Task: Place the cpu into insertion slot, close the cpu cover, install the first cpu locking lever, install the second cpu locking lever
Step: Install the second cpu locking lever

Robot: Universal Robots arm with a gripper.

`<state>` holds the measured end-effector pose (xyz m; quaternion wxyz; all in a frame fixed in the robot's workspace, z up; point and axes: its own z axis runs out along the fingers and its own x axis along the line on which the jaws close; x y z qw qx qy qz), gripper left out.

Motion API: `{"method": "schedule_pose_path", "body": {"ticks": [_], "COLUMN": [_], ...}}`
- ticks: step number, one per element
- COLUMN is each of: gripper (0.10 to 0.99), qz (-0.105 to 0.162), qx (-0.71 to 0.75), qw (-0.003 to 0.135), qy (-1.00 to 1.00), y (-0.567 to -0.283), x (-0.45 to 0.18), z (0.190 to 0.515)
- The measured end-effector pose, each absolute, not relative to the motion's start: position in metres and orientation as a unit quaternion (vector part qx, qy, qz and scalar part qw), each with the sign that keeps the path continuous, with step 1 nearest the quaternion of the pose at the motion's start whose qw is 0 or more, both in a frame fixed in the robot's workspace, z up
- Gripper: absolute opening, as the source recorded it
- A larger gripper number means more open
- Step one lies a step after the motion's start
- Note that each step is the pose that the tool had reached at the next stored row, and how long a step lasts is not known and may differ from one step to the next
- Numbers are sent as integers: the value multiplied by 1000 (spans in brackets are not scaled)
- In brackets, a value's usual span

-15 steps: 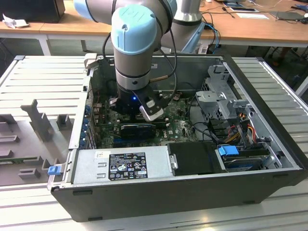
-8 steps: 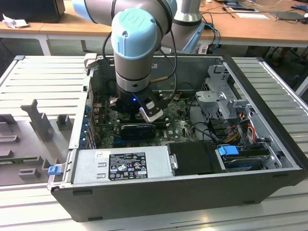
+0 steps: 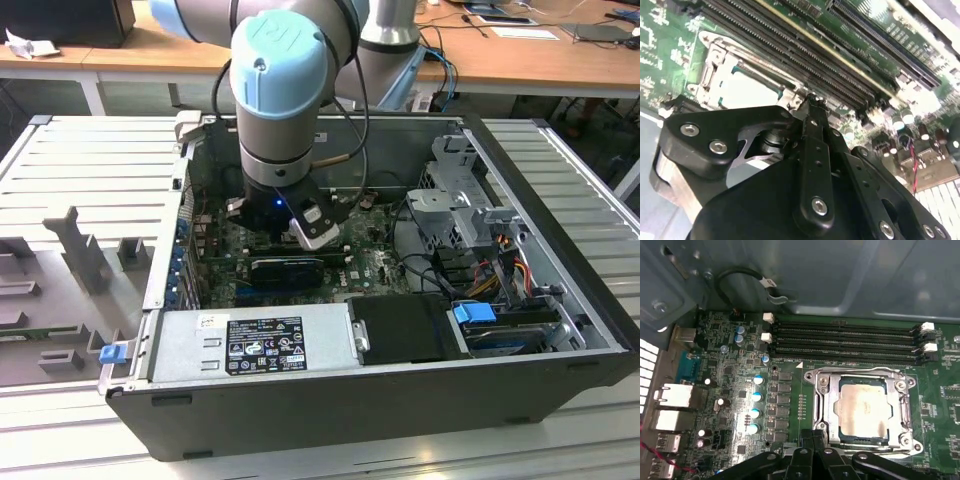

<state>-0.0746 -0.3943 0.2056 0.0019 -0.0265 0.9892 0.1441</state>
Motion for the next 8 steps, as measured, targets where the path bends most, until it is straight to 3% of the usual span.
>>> {"method": "schedule_pose_path", "body": {"ticks": [8], "gripper": [106], "qz": [144], "qx": [-27], "qw": [2], "qy": [989], "y": [-394], "x": [-75], "z": [227]}}
